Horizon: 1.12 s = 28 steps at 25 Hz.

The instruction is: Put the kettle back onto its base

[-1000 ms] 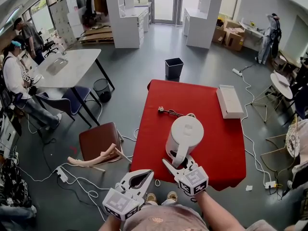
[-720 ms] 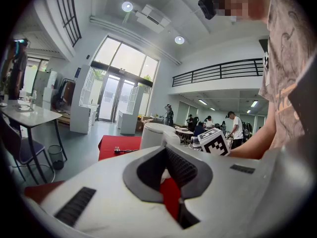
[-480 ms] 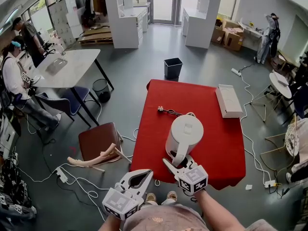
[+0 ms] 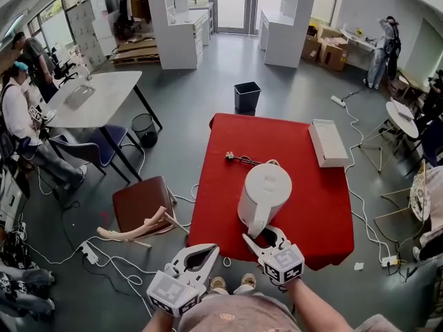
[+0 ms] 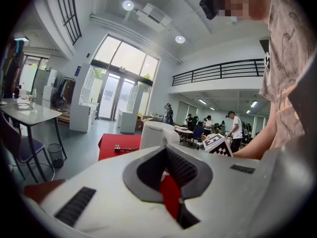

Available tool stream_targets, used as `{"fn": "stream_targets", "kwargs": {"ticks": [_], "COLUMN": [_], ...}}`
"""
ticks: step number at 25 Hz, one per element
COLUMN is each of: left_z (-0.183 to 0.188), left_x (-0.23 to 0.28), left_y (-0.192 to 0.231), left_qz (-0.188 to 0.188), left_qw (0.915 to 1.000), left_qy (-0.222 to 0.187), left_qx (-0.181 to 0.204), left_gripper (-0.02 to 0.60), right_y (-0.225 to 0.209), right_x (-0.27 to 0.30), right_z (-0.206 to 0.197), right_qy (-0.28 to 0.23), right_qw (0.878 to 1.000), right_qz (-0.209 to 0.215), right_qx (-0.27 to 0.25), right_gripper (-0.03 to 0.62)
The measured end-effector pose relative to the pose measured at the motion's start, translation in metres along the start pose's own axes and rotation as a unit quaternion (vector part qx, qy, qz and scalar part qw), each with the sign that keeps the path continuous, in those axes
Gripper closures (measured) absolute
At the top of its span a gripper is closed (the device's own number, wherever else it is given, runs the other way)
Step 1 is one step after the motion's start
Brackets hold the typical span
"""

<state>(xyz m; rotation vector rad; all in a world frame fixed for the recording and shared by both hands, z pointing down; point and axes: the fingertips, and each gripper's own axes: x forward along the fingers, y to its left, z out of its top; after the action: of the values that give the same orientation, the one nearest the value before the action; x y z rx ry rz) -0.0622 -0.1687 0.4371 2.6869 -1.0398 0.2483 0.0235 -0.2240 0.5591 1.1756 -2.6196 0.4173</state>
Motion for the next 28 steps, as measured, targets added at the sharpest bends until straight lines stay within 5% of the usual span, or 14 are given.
{"fn": "stream_targets", "kwargs": {"ticks": [9,19,28], "left_z": [-0.015,-0.011,-0.012], "left_x": [-0.001,-0.009,-0.016], "left_y": [-0.005,-0.021,-0.034], "left_qz": [-0.035,-0.100,-0.115], "left_qw": [0.9993,0.9946,0.9931], "left_qy": [-0.014,-0.030,-0.021], "left_qx": [-0.009,0.001,0.006], "left_gripper": [0.580,0.580,0.580], "right_y": [-0.005,0.026,0.063], "right_x": [-0.036,-0.100,-0.134], "right_z": [0.006,0.035,0.055], "right_qy": [-0.009,-0.088,-0.133], "right_qw": [0.999,0.993,0.988], "right_qz": [-0.037,-0.076,-0.074], "right_qx": [0.000,0.021,0.037], "right_gripper": [0.376,0.577,0.589]}}
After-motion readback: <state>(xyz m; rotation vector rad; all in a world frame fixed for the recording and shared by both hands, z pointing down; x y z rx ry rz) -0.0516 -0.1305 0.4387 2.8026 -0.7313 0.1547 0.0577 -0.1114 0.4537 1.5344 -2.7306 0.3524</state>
